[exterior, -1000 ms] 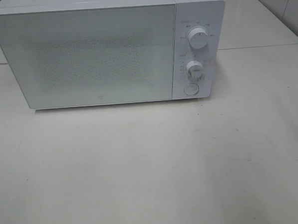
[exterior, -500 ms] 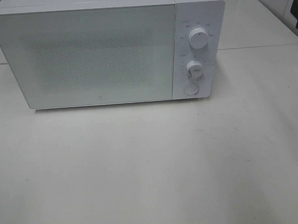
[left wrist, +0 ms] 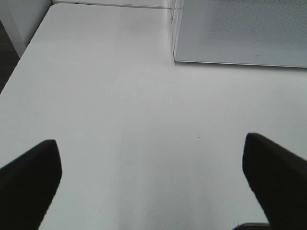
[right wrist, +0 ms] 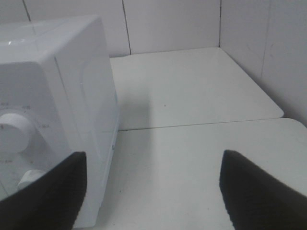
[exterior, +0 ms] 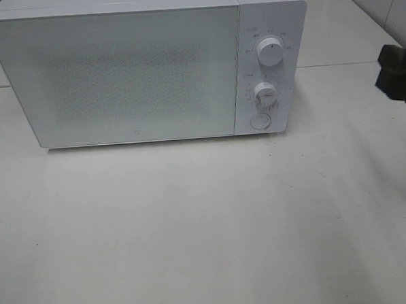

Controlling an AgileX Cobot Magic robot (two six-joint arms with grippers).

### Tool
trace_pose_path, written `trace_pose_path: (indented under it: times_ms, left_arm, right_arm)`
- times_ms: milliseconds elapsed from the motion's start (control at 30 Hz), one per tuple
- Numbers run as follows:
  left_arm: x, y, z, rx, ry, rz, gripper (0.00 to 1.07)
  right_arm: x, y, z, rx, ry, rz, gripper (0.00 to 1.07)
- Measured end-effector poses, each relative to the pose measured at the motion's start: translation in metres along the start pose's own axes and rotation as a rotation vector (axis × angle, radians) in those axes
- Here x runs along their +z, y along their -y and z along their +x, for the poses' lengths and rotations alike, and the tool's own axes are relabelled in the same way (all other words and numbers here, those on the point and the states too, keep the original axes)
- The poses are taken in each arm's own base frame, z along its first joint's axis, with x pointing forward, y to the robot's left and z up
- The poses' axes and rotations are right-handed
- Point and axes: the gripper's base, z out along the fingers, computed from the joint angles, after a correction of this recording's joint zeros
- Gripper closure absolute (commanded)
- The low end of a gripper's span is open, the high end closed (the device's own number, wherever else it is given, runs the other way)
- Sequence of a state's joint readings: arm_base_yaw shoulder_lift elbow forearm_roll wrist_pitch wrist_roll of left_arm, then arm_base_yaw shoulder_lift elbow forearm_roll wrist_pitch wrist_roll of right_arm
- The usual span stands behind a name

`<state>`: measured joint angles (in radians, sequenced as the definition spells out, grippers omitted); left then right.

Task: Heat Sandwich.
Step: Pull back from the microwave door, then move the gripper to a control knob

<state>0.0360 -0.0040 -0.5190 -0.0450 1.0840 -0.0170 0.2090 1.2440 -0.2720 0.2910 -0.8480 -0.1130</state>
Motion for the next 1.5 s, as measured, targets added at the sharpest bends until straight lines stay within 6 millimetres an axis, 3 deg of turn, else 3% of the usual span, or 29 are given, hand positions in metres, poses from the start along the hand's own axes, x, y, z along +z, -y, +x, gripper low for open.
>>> trace_pose_path:
  times_ms: [433,867,1000,1500]
  left_arm:
    - [0.000,0.000,0.000,0.000,0.000,-0.001,0.09]
    - [0.000,0.000,0.000,0.000,0.000,-0.001,0.09]
    - [0.000,0.000,0.000,0.000,0.000,-0.001,0.09]
    - [0.000,0.000,0.000,0.000,0.000,-0.001,0.09]
  right_arm:
    - [0.007,-0.047,0.034,-0.094,-0.031,-0.044,0.33]
    - [-0.001,-0.077,0.063,-0.076,-0.086,0.016,0.33]
    - [0.002,-0.098,0.071,-0.093,-0.111,0.019,0.33]
    - [0.012,-0.122,0.065,-0.074,-0.081,0.018,0.25]
